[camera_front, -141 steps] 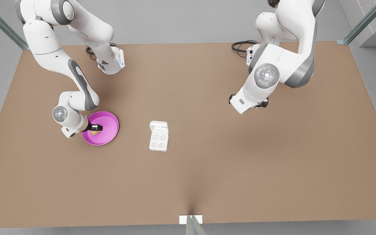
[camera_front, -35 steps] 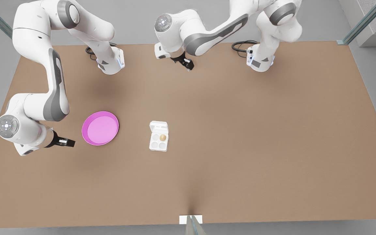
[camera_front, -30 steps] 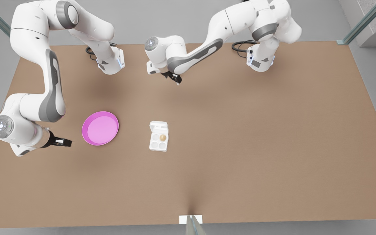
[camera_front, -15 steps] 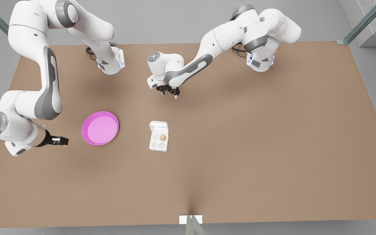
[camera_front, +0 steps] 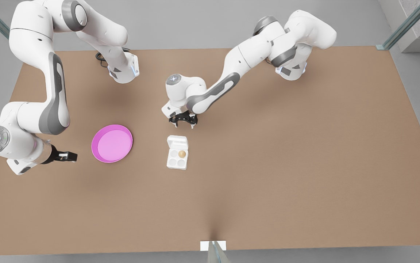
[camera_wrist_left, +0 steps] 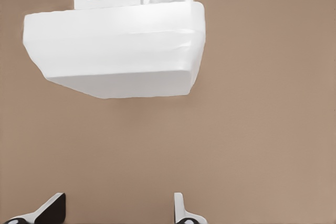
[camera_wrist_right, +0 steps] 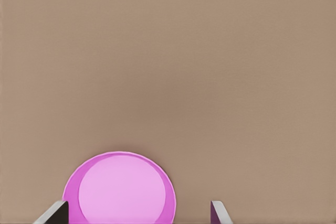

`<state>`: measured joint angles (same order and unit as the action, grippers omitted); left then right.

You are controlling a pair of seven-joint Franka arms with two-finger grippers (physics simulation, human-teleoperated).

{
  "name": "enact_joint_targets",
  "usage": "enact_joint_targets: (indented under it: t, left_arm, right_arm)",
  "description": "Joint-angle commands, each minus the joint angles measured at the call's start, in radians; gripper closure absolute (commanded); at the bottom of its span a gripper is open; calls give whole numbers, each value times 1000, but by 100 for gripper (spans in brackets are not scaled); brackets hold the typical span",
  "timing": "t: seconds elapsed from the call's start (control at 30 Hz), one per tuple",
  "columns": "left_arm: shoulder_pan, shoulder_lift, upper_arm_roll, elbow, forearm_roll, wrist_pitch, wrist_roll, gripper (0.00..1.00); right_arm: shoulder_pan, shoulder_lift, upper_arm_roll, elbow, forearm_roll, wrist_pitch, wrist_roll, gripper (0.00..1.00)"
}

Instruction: Pack egg into the box and close the box lid

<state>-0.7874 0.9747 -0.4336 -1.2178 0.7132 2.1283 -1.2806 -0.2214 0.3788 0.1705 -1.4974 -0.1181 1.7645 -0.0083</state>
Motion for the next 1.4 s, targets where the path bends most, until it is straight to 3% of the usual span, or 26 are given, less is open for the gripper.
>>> enact_joint_targets:
  t: [0.0, 0.13, 0.27, 0.6, 0.7, 0.77, 0.8, 0.87, 0.9, 0.93, 0.97, 1.0, 1.07, 1.1, 1.13, 1.17, 1.37]
  left_arm:
    - [10, -4, 0, 34, -14, 4, 7, 0]
    - [4, 62, 6, 76, -3, 18, 12, 0]
    - [20, 62, 19, 155, -44, -4, 86, 0]
    - [125, 68, 21, 233, -87, -1, 210, 0]
    - [200, 55, 18, 233, -121, -27, 337, 0]
    - [272, -45, 9, 235, -196, -186, 438, 0]
    - [323, -126, 3, 227, -261, -283, 440, 0]
    - [451, -284, 4, 196, -359, -482, 445, 0]
    - [506, -300, 1, 189, -348, -577, 493, 0]
    - [541, -350, 100, 129, -363, -677, 878, 0]
    - [452, -361, 310, 129, -429, -721, 1166, 0]
    - [530, -438, 455, 127, -714, -829, 1508, 0]
    - [631, -651, 457, 67, -798, -803, 1514, 0]
    - [659, -885, 449, -306, -831, -469, 1512, 0]
    - [654, -914, 447, -390, -822, -419, 1480, 0]
    - [657, -858, 449, -324, -822, -433, 1482, 0]
    - [649, -791, 451, -293, -793, -449, 1477, 0]
  right_arm:
    - [-1, -1, 0, 0, 1, -14, -25, 0]
    - [-15, -46, 3, -31, 1, 41, -27, 0]
    - [-30, -204, 18, -12, 34, 9, -25, 0]
    - [-19, -202, 23, -124, 23, 84, -16, 0]
    - [-35, -351, 24, -115, 35, -11, -21, 0]
    - [-33, -268, 24, -153, 35, 73, -18, 0]
    - [-33, -311, 26, -242, 37, 145, -18, 0]
    - [-36, -452, 23, -192, 71, -28, -21, 0]
    - [-35, -445, 21, -123, 71, -89, -21, 0]
    - [-35, -446, 21, -112, 71, -91, -21, 0]
    - [-35, -445, 20, -112, 71, -91, -21, 0]
    - [-35, -443, 20, -113, 71, -91, -22, 0]
    - [-24, -437, 24, -123, 71, -88, -25, 0]
    - [-19, -437, 24, -126, 71, -89, -24, 0]
    - [-18, -422, 26, -121, 71, -80, -30, 0]
    - [-19, -416, 29, -118, 71, -82, -30, 0]
    - [-19, -393, 53, -112, 69, -86, -24, 0]
